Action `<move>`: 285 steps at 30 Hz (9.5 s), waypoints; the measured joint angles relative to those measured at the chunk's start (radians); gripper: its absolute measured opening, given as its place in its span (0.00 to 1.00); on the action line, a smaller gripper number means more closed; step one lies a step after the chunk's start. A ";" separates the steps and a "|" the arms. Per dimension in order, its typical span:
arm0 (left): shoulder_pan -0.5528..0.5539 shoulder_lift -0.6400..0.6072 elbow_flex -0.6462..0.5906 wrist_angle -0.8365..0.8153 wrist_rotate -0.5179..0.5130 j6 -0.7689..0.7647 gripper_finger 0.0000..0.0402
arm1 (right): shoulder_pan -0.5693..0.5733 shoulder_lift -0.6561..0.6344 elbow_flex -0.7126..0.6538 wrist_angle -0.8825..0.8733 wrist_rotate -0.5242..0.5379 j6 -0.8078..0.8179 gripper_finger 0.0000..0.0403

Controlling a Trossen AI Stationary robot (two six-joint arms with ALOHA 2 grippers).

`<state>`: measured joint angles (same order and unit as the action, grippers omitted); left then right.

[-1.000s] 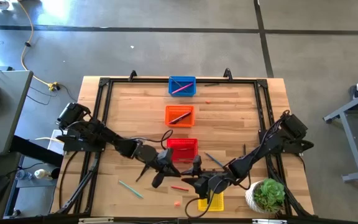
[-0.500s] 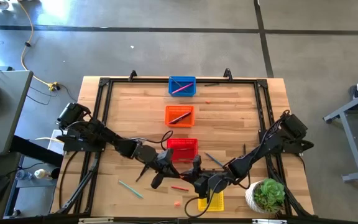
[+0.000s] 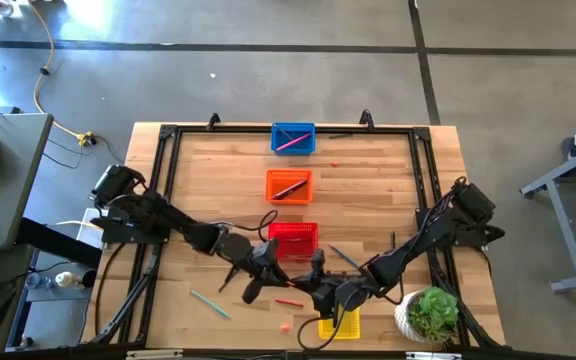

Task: Sort crayons/erasers/pens/pencils in bins
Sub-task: Put the orange eraser into the yellow bin, then put the blue pencil into the blue bin, then put the blue pen into the orange bin

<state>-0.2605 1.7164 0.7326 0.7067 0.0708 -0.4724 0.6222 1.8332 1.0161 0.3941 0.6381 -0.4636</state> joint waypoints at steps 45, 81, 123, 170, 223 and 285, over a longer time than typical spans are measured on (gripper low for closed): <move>0.020 -0.119 -0.528 0.655 -0.427 0.460 0.00 | 0.006 0.000 0.296 -1.155 -0.501 1.004 0.01; 0.026 -0.118 -0.557 0.652 -0.441 0.479 0.00 | 0.048 -0.008 0.475 -1.424 -0.380 1.067 0.21; 0.025 -0.118 -0.557 0.628 -0.452 0.476 0.00 | -0.140 -0.264 -0.291 -0.802 -0.362 1.432 0.32; 0.025 -0.118 -0.544 0.616 -0.421 0.369 0.00 | -0.159 -0.343 -0.139 -1.039 -0.208 1.157 0.00; 0.025 -0.118 -0.507 0.632 -0.503 0.514 0.01 | -1.155 0.220 0.558 -0.491 -0.641 -0.255 0.00; 0.052 -0.118 -0.507 0.591 -0.500 0.502 0.01 | -1.072 -0.058 0.307 -0.646 -0.642 -0.029 0.00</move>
<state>-0.2089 1.5986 0.2260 1.2975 -0.4288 0.0295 -0.4498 1.7750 1.3230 -0.2518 -0.0040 -0.4929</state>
